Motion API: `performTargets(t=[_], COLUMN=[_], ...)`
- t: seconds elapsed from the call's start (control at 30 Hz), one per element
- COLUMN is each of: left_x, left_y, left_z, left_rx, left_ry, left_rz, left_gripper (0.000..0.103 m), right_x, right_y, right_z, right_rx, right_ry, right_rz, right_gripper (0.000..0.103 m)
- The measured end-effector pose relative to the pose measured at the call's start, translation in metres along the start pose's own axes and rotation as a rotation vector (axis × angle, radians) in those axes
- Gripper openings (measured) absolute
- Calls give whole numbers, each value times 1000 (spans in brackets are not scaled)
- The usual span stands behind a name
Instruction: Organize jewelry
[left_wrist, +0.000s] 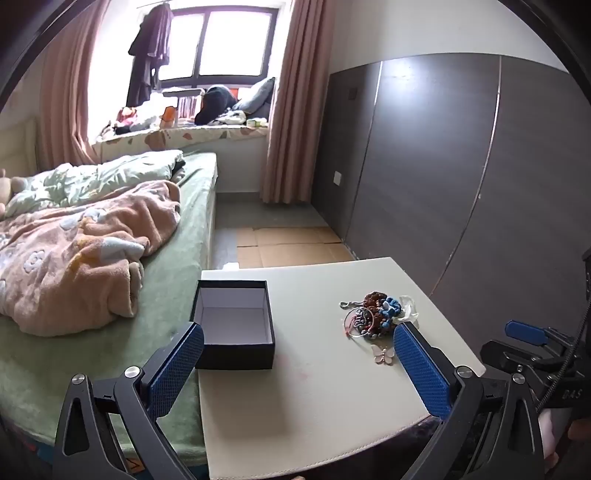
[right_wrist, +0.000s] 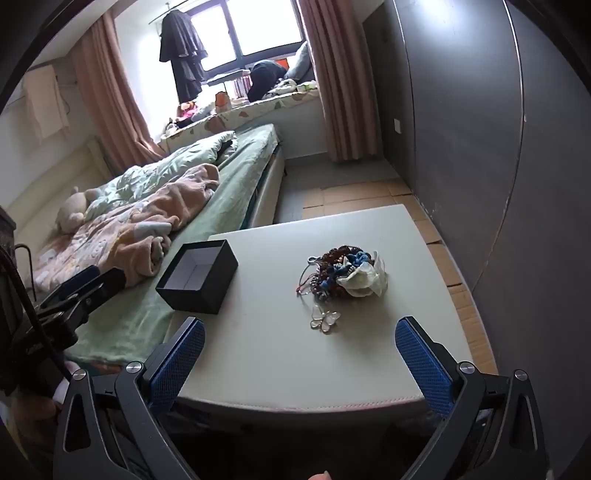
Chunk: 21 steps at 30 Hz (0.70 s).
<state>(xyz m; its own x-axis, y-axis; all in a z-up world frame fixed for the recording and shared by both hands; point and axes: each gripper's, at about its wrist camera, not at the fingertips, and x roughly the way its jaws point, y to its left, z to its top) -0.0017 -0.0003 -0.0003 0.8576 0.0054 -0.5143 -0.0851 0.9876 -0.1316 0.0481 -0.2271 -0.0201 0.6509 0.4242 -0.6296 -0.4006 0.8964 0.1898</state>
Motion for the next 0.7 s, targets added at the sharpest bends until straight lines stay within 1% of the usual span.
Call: performTargets(t=[0.1, 0.13, 0.27, 0.4, 0.47, 0.6, 0.7], left_x=[-1, 3, 6, 9, 9, 12, 8], left_y=[-4, -1, -4, 7, 6, 9, 5], left_z=[-2, 1, 2, -1, -1, -2, -3], left_rx=[12, 2, 2, -16, -20, -24, -28], left_ry=[13, 43, 57, 57, 58, 56, 54], left_rz=[16, 14, 13, 13, 15, 26, 26], left_gripper=[103, 103, 103, 103, 103, 103, 103], right_x=[-2, -2, -4, 4, 0, 6, 7], right_y=[-1, -1, 1, 2, 3, 3, 2], right_z=[3, 4, 3, 2, 6, 6, 4], right_rx=[12, 1, 1, 11, 4, 9, 16], right_ry=[6, 5, 0, 4, 5, 19, 16], right_rz=[1, 3, 12, 7, -2, -16, -9], right_gripper=[103, 103, 103, 103, 103, 103, 103])
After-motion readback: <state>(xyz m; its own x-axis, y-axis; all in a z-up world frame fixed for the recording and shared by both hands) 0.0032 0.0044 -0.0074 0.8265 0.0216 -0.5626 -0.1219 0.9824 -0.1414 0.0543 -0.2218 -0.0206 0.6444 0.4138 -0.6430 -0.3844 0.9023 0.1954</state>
